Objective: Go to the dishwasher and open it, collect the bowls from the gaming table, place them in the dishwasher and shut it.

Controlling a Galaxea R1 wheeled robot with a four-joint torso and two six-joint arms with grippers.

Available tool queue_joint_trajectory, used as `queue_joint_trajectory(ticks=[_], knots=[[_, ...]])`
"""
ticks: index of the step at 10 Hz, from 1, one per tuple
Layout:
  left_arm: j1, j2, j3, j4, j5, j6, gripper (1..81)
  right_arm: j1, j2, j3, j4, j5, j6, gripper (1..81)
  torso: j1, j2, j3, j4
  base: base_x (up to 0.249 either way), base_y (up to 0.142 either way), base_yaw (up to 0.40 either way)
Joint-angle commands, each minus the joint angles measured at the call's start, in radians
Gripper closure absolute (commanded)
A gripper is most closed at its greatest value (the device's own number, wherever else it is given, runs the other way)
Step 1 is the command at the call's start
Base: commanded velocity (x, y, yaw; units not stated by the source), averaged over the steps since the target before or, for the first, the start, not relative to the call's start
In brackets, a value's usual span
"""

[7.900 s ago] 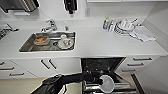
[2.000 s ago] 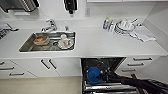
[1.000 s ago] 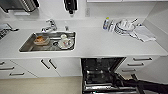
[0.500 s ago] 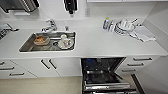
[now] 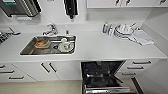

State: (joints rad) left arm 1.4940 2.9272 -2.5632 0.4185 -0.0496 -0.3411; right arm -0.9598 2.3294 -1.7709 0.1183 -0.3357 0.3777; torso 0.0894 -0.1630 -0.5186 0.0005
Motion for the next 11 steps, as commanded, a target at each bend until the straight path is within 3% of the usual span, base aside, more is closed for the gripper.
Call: queue_joint_trajectory(ticks=[1,5,6,8,10,11], knots=[[0.019,-0.006,0.003,-0.004,0.071,0.004,1.0,-0.015,0.05,-0.099,-0.005,-0.057,-0.013,1.0,0.062,-0.097,0.0,0.0,0.0,0.0,0.0],[0.019,-0.006,0.003,-0.004,0.071,0.005,1.0,-0.058,0.184,-0.269,0.018,-0.043,0.001,1.0,0.155,-0.247,0.0,0.0,0.0,0.0,0.0],[0.019,-0.006,0.003,-0.004,0.07,0.005,1.0,-0.055,0.198,-0.284,0.072,0.002,0.012,1.0,0.178,-0.284,0.0,0.0,0.0,0.0,0.0],[0.021,-0.008,0.001,-0.004,0.071,0.005,1.0,-0.028,0.211,-0.329,0.276,0.041,0.02,1.0,0.225,-0.36,0.001,0.0,0.0,0.0,0.0],[0.019,-0.012,0.001,-0.007,0.07,0.005,1.0,0.0,0.234,-0.421,0.548,0.041,0.021,1.0,0.272,-0.435,0.001,0.0,0.0,0.0,0.0],[0.019,-0.012,0.001,-0.009,0.071,0.005,1.0,0.009,0.244,-0.452,0.629,0.041,0.02,1.0,0.293,-0.469,0.001,0.0,0.0,0.0,0.0]])
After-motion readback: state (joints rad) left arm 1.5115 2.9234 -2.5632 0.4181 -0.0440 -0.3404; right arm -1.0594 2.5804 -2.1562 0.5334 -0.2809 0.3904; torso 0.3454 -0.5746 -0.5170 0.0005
